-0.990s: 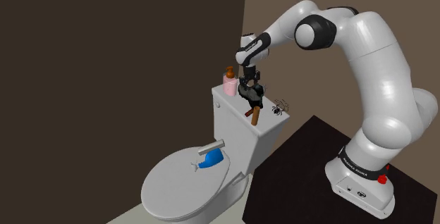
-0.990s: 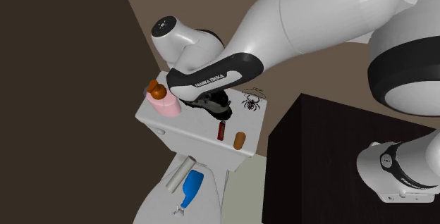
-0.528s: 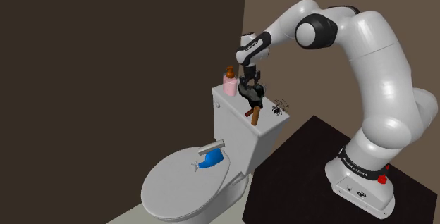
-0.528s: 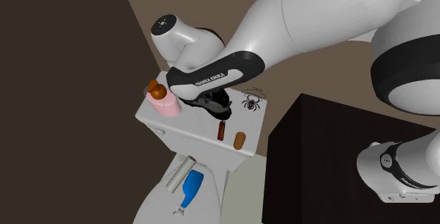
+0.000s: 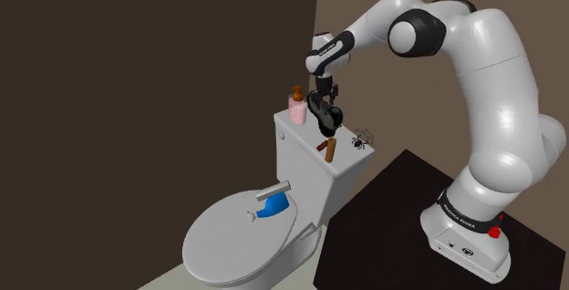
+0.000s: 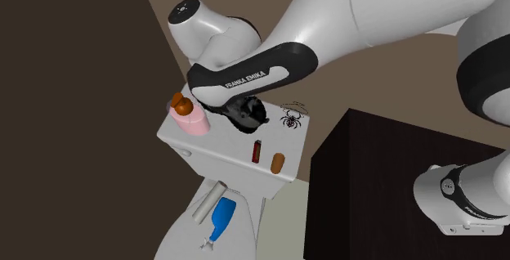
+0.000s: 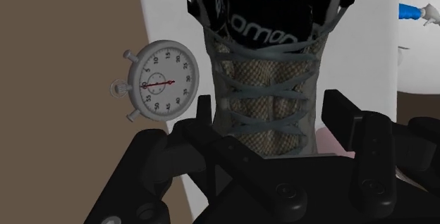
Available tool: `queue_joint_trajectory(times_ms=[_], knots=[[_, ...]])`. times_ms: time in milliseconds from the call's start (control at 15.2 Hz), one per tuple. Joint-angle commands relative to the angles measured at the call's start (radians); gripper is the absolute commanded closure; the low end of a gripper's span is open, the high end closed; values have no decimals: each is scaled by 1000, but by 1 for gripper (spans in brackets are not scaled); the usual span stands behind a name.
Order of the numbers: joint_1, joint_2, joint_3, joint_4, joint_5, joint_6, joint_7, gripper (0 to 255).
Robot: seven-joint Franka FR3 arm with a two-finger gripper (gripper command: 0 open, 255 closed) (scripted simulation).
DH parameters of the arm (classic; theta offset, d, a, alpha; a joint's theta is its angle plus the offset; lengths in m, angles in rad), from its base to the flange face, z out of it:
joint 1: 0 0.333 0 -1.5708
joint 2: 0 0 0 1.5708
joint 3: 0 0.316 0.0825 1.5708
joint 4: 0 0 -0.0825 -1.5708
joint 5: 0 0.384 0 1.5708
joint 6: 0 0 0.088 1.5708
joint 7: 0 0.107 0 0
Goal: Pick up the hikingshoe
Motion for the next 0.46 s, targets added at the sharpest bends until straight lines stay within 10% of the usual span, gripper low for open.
queue_joint_trajectory(times_ms=[0,396], knots=[[1,-17,-1,4,-1,-19,-1,255],[3,-51,-4,7,-4,-56,-3,255]])
